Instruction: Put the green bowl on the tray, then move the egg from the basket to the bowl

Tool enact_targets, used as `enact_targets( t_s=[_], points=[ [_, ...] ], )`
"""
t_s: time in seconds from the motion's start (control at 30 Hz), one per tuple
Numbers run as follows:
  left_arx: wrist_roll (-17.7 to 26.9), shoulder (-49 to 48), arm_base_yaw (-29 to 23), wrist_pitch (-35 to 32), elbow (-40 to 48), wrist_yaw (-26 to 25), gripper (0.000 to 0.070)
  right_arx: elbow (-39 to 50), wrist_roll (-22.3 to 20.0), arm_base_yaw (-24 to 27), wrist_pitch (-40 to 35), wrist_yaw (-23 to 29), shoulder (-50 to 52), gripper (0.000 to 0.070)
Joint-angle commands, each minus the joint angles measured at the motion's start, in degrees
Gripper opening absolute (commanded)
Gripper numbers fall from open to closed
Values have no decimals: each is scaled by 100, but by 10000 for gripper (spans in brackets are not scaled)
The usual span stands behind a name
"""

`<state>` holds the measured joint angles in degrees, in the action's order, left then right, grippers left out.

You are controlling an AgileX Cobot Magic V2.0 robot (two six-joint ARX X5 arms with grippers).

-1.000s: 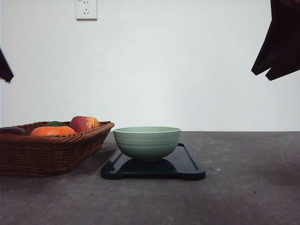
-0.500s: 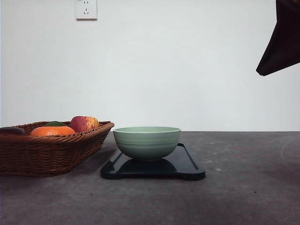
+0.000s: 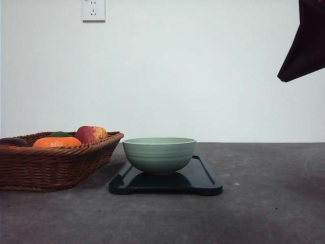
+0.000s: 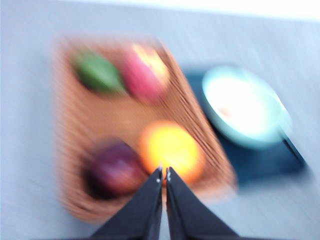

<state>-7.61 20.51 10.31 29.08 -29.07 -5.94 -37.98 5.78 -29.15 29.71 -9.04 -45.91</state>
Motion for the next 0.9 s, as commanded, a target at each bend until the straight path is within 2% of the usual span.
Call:
enact_targets(
  t_s=[0.0,0.17,0.37,0.47,0.6,0.87],
  points=[
    [231,-239,-247,-236,286,-6,0,-17,-46,-31,-55,4,-20,16],
    [358,-1081,-756,-1006,1289,-4,0,-15,-46,-31,-55,4,-15,16],
    [357,-1917,-918,-1535,2224,-4,0,-15,-46,-31,-55,4,-4,16],
    [383,-2032,-918,-1638,2457,-3,0,-15,-46,-31,-55,4,-4,16],
    [414,-2032,-918,-2097,2796,-3,0,-15,-46,-31,-56,4,-4,16],
    [364,-2032,-917,-2134,2830,-6,0,-17,-46,-33,-59,3,-4,16]
  ],
)
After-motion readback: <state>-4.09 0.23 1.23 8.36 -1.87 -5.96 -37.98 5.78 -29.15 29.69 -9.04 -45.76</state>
